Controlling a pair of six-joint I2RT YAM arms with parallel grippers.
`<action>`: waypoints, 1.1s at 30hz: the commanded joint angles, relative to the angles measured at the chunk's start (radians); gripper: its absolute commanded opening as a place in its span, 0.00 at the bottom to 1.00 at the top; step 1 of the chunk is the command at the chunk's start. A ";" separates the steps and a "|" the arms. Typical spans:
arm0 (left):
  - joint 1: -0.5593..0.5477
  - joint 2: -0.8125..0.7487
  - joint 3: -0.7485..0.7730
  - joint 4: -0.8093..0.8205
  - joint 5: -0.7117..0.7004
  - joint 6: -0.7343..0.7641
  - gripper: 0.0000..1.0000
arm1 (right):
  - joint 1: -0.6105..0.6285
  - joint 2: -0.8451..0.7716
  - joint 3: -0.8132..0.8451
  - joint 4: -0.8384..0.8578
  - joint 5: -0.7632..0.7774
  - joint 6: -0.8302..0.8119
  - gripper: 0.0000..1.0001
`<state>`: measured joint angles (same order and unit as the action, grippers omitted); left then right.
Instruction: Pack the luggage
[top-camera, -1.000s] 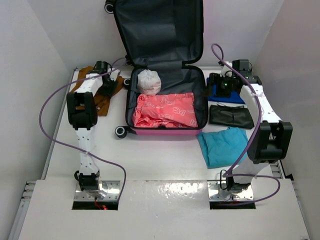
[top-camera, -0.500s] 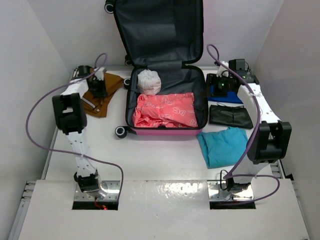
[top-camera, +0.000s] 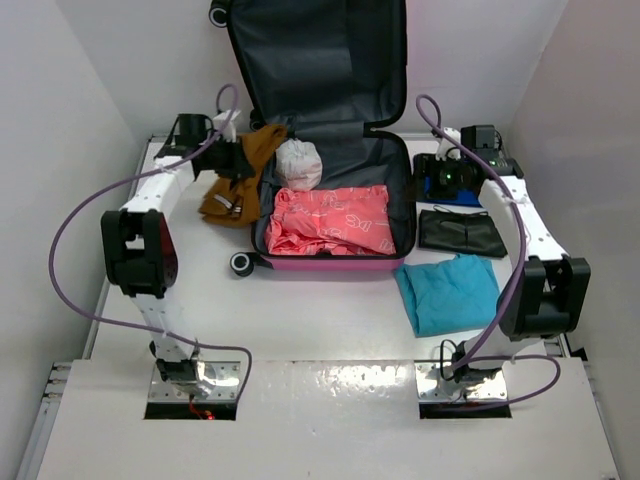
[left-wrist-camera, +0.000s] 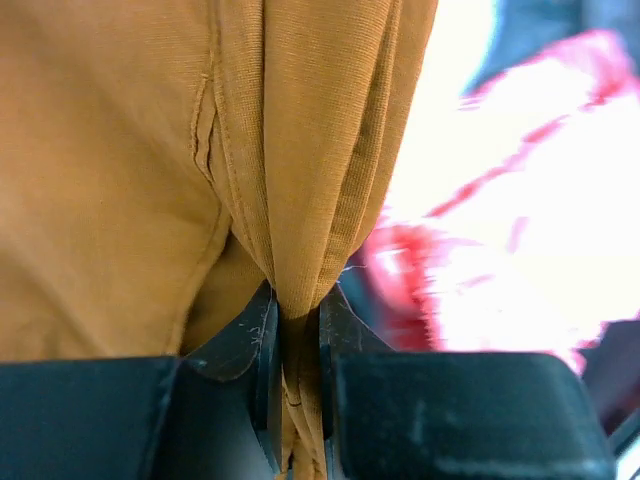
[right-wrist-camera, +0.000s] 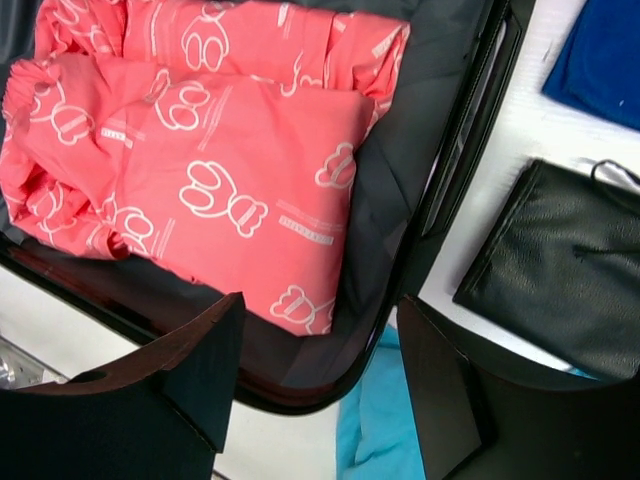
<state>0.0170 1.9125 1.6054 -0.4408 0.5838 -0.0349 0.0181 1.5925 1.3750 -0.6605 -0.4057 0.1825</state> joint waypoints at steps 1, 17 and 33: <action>-0.084 -0.162 -0.012 0.137 0.090 -0.013 0.00 | -0.013 -0.072 -0.027 0.016 -0.022 -0.012 0.62; -0.564 -0.228 0.076 -0.009 -0.162 0.311 0.00 | -0.102 -0.161 -0.106 0.022 -0.051 -0.018 0.62; -0.799 0.026 -0.075 0.070 -0.318 0.740 0.00 | -0.182 -0.238 -0.185 0.028 -0.044 -0.020 0.62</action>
<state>-0.8104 1.9011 1.5303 -0.4667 0.2909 0.5938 -0.1585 1.3884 1.1946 -0.6590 -0.4351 0.1753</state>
